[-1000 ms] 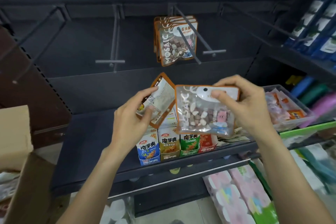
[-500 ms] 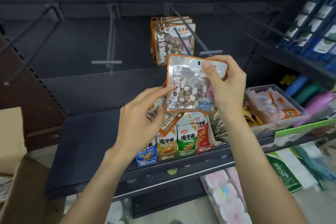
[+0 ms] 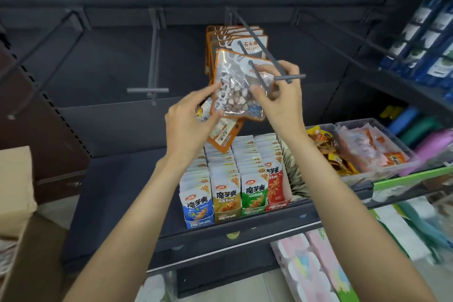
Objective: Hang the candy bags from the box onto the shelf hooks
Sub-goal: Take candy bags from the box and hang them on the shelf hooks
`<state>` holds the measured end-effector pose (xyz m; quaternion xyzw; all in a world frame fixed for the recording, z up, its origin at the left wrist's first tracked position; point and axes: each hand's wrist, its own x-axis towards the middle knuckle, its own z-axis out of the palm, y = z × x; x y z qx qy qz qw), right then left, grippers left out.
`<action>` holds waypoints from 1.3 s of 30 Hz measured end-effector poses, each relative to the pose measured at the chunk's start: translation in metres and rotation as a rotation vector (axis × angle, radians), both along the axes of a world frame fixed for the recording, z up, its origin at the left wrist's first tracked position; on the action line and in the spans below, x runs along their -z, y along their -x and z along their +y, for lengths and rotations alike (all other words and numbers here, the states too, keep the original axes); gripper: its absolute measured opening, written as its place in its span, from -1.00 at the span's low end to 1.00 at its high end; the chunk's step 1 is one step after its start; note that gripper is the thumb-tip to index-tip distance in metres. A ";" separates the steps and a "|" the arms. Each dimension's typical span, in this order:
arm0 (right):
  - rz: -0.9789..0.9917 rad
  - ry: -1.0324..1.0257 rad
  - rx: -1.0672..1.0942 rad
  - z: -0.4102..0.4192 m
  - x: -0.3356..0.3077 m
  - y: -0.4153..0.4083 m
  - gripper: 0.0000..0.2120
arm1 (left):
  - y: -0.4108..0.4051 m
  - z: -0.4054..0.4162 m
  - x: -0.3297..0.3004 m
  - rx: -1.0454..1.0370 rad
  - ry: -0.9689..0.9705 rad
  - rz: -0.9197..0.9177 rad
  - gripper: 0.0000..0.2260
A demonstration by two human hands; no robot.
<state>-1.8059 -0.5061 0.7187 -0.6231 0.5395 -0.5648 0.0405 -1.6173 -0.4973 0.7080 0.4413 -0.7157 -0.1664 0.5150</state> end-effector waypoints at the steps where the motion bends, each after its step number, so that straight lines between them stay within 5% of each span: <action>1: 0.004 -0.014 -0.021 -0.006 0.001 0.002 -0.64 | 0.002 -0.008 0.000 -0.017 0.020 -0.013 -0.54; 9: -0.099 -0.045 -0.042 -0.058 -0.009 0.002 -0.62 | -0.010 -0.018 0.030 -0.196 0.010 -0.058 -0.52; 15: 0.049 -0.033 0.108 -0.056 0.003 0.004 -0.52 | -0.021 0.010 0.036 -0.181 0.000 0.044 -0.53; 18: 0.143 0.076 0.129 -0.018 0.021 0.005 -0.65 | -0.019 0.027 0.027 -0.085 -0.179 0.245 -0.53; 22: 0.322 -0.003 -0.215 0.030 0.049 0.010 -0.50 | -0.015 0.031 0.012 0.289 -0.721 0.551 -0.58; 25: 0.352 -0.014 -0.346 0.047 0.051 0.018 -0.73 | -0.011 0.030 0.015 0.409 -0.872 0.435 -0.62; 28: 0.081 -0.202 -0.366 0.065 0.031 0.024 -0.84 | -0.005 0.033 0.020 0.289 -0.738 0.245 -0.74; 31: -0.214 -0.238 -0.368 0.071 0.017 0.026 -0.76 | -0.004 0.044 0.011 0.342 -0.526 0.410 -0.70; 39: -0.329 -0.125 -0.314 0.078 -0.008 0.008 -0.84 | 0.015 0.060 -0.003 0.323 -0.092 0.253 -0.32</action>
